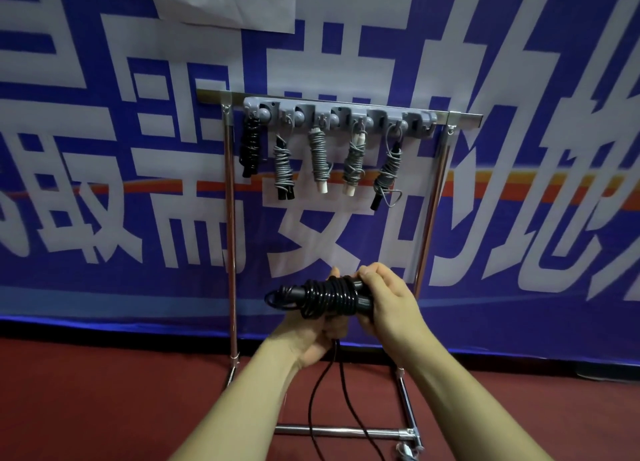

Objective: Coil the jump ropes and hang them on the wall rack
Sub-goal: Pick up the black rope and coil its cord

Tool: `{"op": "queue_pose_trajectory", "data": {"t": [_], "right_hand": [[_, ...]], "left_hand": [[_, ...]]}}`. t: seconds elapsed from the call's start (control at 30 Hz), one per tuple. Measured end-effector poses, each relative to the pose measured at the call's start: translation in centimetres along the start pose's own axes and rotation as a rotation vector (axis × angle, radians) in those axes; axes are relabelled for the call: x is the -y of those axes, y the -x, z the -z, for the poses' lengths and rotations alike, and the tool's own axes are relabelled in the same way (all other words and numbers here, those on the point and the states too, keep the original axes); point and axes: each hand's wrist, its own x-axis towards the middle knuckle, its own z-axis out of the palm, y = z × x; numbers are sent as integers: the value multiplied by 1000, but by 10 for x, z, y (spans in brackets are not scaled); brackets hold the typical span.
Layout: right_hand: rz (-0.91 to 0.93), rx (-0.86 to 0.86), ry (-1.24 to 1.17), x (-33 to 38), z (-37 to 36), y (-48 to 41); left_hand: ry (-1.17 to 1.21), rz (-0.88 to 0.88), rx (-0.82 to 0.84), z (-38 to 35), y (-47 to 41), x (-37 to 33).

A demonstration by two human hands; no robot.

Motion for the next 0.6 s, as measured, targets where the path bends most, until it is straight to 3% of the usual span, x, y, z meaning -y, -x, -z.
{"op": "queue_pose_trajectory", "data": {"t": [0.07,0.17,0.23,0.37,0.5,0.6], "right_hand": [[17,-102,-13,-3,0,-5],[149,-253,214,-13,-1,-17],[229,-324,405,-22,0,-20],[372,-413,733,-37,13,-30],[447,-284,1061,-49,33,-35],[407,-108,1139,-45,43,-34]], "left_hand": [[-5,4,22,-31,16,-12],[-297,-67,-115,-43,17,-2],[-541,-55,-110,-46,15,2],[-1258,-117,-50,-52,21,-7],[-1724,-269,-66,-54,27,-41],[-1784,-319,73,-49,25,-68]]}}
